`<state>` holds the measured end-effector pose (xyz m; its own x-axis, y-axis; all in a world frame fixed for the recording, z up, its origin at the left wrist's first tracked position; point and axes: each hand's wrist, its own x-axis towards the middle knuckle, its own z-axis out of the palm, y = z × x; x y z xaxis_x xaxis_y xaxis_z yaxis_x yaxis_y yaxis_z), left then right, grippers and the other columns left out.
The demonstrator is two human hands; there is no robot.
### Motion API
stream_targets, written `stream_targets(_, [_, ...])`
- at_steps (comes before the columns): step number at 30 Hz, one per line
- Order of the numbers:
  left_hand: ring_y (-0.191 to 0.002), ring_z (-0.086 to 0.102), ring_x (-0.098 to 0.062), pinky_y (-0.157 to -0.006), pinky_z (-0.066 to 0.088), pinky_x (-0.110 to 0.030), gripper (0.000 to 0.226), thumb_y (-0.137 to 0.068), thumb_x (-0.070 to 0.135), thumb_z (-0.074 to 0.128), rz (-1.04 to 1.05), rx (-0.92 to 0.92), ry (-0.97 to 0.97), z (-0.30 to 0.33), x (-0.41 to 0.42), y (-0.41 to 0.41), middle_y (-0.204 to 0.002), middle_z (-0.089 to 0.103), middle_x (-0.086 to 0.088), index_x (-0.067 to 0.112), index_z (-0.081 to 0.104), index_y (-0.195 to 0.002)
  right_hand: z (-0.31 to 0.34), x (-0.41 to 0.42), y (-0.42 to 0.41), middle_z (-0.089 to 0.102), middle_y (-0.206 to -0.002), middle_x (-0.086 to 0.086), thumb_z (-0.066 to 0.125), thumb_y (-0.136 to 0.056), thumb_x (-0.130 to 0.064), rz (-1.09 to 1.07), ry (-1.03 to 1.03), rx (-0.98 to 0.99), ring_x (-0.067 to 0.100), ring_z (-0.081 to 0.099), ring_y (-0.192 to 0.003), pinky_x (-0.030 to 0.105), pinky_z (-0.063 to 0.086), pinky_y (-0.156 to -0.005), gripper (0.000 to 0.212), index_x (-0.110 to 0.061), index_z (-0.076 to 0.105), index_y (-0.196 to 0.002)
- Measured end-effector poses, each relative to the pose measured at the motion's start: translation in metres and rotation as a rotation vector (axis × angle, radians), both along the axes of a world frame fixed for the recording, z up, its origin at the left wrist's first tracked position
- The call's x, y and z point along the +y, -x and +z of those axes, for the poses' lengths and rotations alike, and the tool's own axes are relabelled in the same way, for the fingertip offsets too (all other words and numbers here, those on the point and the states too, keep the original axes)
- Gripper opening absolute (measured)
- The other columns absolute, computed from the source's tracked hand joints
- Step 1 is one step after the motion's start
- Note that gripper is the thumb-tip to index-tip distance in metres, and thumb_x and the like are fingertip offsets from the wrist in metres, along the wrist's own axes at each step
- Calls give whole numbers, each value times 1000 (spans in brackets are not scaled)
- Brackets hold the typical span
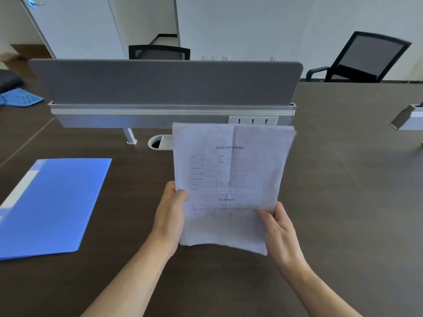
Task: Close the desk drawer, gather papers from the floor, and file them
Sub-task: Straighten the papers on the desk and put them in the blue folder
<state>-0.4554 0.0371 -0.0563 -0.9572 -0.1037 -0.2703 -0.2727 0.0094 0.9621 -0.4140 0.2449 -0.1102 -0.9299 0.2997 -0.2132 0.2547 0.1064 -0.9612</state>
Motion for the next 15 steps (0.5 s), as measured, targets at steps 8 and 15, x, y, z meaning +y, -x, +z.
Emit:
stream_targets(8, [-84,64,-17,-62,49,-30,9,-91,19,52,-231,-270,405,-18,-10,20,-97,66,-2,15,58,-96,8,4,3,68,-93,8,41,-90,-27,13,-264,-366,20,56,-74,34,42,-64,26,-8,58,-95])
stream_targets(15, [-68,64,-18,-46,46,-29,17,-85,5,45,-253,-146,847,-75,-5,25,-84,65,4,18,56,-85,-10,-10,0,63,-87,-4,33,-92,-27,109,-692,-542,21,60,-79,34,43,-66,24,-17,55,-93])
